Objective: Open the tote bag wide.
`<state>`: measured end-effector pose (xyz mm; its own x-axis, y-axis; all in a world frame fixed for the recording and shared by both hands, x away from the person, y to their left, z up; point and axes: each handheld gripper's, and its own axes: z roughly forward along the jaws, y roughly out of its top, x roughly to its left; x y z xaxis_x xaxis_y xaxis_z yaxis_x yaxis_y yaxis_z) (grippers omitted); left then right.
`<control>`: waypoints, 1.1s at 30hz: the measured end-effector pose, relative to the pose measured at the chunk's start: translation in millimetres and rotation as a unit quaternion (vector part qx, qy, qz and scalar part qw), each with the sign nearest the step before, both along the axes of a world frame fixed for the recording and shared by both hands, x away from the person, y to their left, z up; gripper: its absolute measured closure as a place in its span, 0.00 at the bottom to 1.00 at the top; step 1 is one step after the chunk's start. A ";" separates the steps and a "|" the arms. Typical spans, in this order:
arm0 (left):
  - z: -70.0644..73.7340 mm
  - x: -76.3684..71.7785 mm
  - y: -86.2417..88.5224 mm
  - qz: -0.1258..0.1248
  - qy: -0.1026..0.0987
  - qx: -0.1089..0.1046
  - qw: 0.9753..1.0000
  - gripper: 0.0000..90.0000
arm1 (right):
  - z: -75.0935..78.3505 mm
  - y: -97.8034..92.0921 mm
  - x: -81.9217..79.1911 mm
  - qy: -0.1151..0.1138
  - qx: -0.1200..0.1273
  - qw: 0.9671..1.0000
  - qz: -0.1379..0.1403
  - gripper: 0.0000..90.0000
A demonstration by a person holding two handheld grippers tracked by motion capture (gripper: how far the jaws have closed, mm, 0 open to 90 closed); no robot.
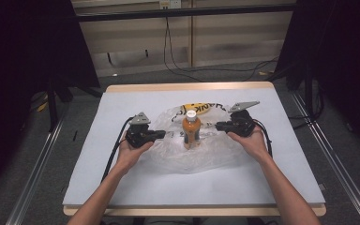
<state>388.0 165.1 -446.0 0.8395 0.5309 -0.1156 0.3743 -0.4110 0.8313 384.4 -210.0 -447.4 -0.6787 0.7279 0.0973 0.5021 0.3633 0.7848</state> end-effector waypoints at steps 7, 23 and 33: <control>11.0 -14.1 16.1 0.019 -0.030 -0.045 0.998 0.69 | 7.5 -10.8 -23.3 -0.036 0.060 0.997 -0.012 0.58; 22.1 -38.9 27.4 0.038 -0.069 -0.031 0.996 0.14 | 22.4 -36.3 -67.0 -0.098 0.102 0.988 -0.068 0.02; 21.2 -62.7 42.6 0.046 -0.076 -0.036 0.995 0.05 | 19.3 -52.7 -99.1 -0.112 0.107 0.983 -0.100 0.03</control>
